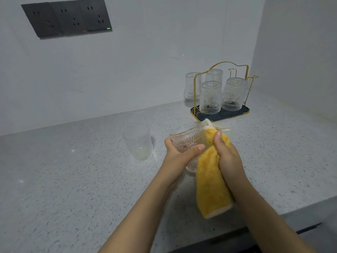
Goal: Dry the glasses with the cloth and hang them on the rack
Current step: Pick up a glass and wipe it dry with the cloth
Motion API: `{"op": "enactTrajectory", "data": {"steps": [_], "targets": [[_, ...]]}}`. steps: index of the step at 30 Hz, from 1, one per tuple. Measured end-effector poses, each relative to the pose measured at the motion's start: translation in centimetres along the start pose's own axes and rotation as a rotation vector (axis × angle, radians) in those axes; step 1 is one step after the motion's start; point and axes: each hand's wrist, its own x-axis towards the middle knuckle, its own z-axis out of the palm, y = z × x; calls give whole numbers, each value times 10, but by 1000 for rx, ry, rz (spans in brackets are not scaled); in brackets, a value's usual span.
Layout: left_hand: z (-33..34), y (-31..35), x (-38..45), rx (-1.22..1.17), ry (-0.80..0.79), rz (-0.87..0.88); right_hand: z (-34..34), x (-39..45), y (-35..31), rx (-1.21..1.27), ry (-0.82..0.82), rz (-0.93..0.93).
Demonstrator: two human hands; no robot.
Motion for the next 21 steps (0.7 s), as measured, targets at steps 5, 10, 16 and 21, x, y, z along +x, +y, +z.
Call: {"op": "enactTrajectory", "data": {"steps": [5, 10, 16, 21], "targets": [[1, 11, -10, 35, -92, 36, -10, 14, -8, -144, -30, -119], [0, 13, -8, -25, -195, -145, -3, 15, -10, -160, -46, -290], [-2, 9, -4, -196, -242, -264, -2, 24, -10, -160, -45, -385], [4, 9, -2, -109, -103, -115, 2, 45, -13, -250, 201, -355]]}}
